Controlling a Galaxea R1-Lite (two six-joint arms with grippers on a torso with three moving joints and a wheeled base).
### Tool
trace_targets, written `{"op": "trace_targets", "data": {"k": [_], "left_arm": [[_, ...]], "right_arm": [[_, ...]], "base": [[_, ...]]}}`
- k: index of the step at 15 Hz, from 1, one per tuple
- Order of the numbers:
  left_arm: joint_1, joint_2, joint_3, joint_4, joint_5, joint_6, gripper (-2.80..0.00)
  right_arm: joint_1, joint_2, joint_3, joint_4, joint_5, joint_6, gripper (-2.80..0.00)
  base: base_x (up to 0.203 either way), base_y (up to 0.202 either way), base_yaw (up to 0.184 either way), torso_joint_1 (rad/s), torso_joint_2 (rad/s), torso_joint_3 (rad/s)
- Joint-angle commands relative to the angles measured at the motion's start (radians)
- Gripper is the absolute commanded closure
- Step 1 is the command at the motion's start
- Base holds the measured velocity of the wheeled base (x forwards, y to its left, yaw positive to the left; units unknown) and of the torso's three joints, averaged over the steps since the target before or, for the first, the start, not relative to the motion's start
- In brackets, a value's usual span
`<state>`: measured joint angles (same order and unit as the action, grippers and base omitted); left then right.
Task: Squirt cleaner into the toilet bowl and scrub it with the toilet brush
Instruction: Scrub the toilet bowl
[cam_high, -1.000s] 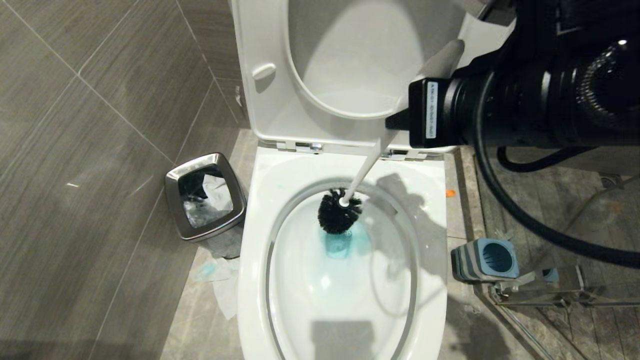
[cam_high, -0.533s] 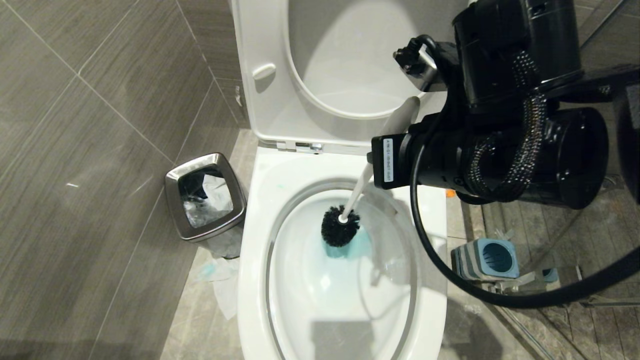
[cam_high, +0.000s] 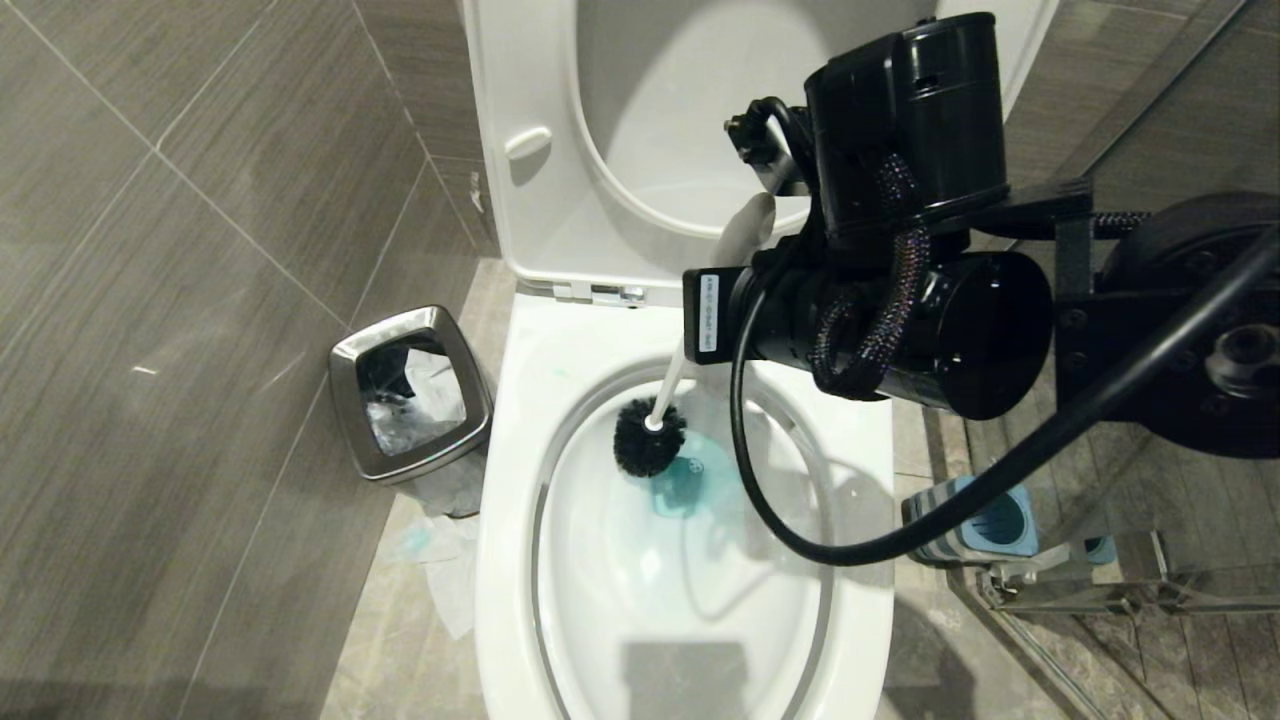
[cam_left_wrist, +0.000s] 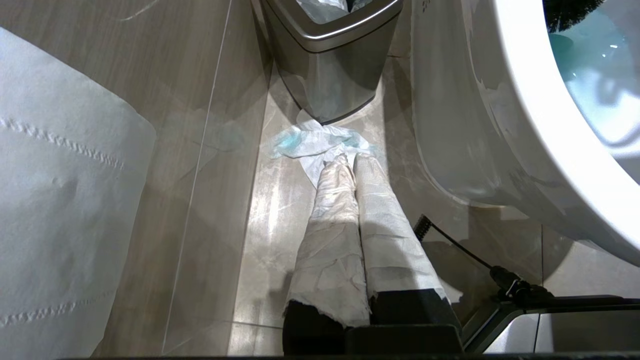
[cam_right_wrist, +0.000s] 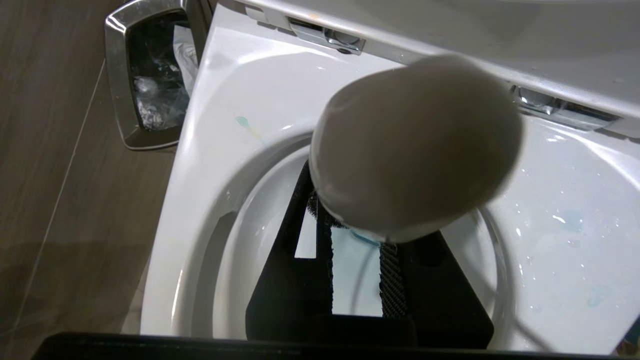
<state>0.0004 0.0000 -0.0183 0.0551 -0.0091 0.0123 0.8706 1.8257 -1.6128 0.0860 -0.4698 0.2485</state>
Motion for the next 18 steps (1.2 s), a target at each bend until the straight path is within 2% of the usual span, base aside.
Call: {"op": "trace_targets", "data": {"k": [1, 4, 10, 13, 18], "left_arm": [[0.000, 0.000, 0.000, 0.000, 0.000, 0.000, 0.00], [0.001, 0.000, 0.000, 0.000, 0.000, 0.000, 0.00], [0.001, 0.000, 0.000, 0.000, 0.000, 0.000, 0.00], [0.000, 0.000, 0.000, 0.000, 0.000, 0.000, 0.00], [0.001, 0.000, 0.000, 0.000, 0.000, 0.000, 0.00]], "right_arm": [[0.002, 0.024, -0.025, 0.003, -0.003, 0.000, 0.00], [0.016, 0.021, -0.024, 0.006, -0.003, 0.002, 0.00], [0.114, 0.003, -0.022, 0.059, -0.004, 0.018, 0.00], [0.116, -0.008, -0.019, 0.081, -0.004, 0.045, 0.00], [0.116, -0.026, -0.018, 0.087, -0.007, 0.046, 0.00]], "base": [[0.000, 0.000, 0.000, 0.000, 0.00, 0.000], [0.000, 0.000, 0.000, 0.000, 0.00, 0.000], [0.000, 0.000, 0.000, 0.000, 0.00, 0.000], [0.000, 0.000, 0.000, 0.000, 0.00, 0.000], [0.000, 0.000, 0.000, 0.000, 0.00, 0.000]]}}
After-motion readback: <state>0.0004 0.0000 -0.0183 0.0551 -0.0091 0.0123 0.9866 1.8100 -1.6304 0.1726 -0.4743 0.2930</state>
